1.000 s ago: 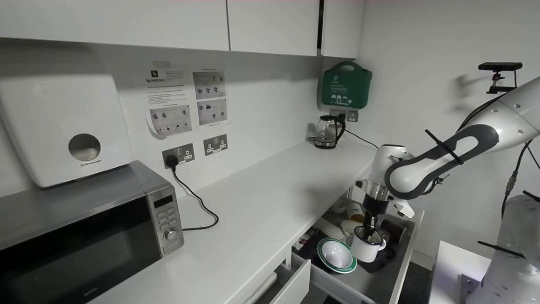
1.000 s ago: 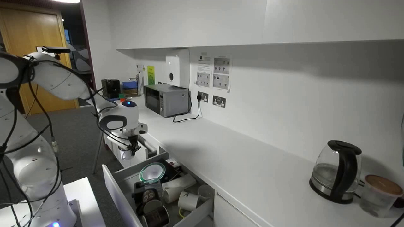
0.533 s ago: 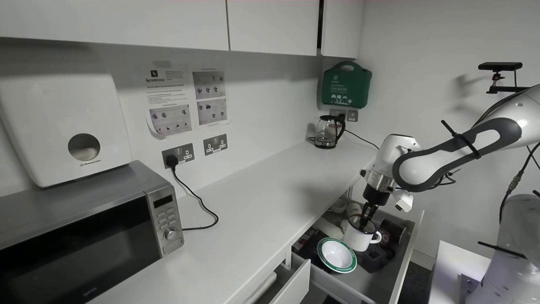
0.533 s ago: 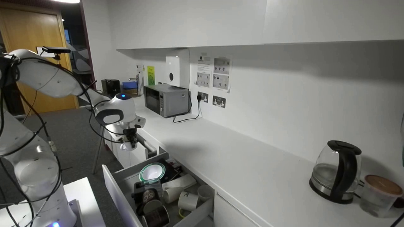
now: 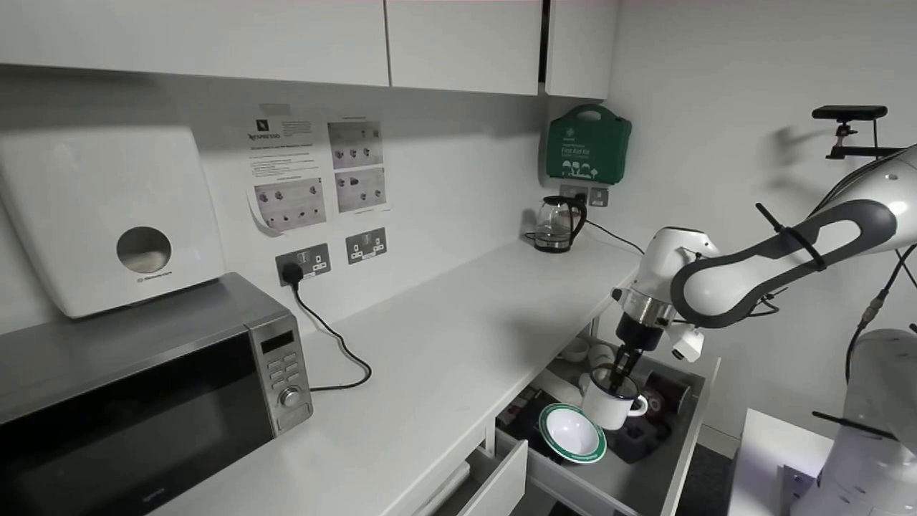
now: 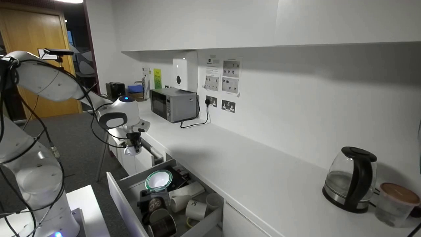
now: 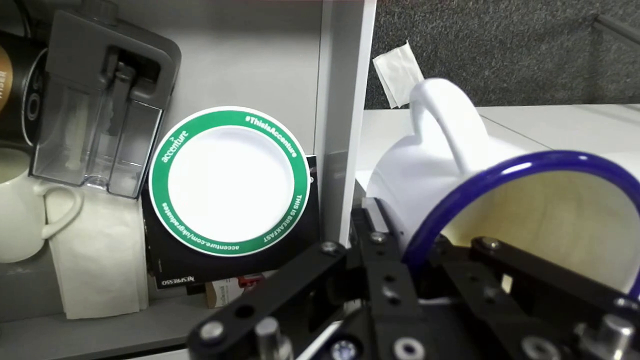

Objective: Open the drawer on the right, take three mugs out of the drawer and place them on the countertop

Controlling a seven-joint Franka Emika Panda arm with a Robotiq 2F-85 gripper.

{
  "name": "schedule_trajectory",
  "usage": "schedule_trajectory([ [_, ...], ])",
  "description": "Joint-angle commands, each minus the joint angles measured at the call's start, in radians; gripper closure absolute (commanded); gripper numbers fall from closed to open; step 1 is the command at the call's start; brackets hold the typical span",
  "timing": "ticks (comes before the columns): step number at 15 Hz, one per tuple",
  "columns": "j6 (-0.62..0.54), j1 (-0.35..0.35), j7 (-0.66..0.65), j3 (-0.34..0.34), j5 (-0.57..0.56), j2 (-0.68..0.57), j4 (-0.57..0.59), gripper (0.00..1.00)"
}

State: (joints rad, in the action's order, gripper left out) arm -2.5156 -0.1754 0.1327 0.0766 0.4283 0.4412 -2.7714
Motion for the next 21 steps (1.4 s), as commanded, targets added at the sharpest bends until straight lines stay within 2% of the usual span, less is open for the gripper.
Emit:
schedule_trajectory([
  [1,0.0,-0.021,-0.012,-0.022,-0.016,0.001,0.0,0.95],
  [5,0.0,-0.022,-0.012,-0.022,-0.016,0.001,0.0,0.95],
  [6,0.0,-0.022,-0.012,-0.022,-0.016,0.001,0.0,0.99],
  [12,-0.002,-0.042,-0.038,-0.006,-0.009,-0.052,0.061,0.99],
  [16,0.015,-0.028,-0.095,0.035,-0.07,-0.093,0.149,0.99],
  [21,0.045,-0.009,-0.21,0.096,-0.217,-0.166,0.301,0.99],
])
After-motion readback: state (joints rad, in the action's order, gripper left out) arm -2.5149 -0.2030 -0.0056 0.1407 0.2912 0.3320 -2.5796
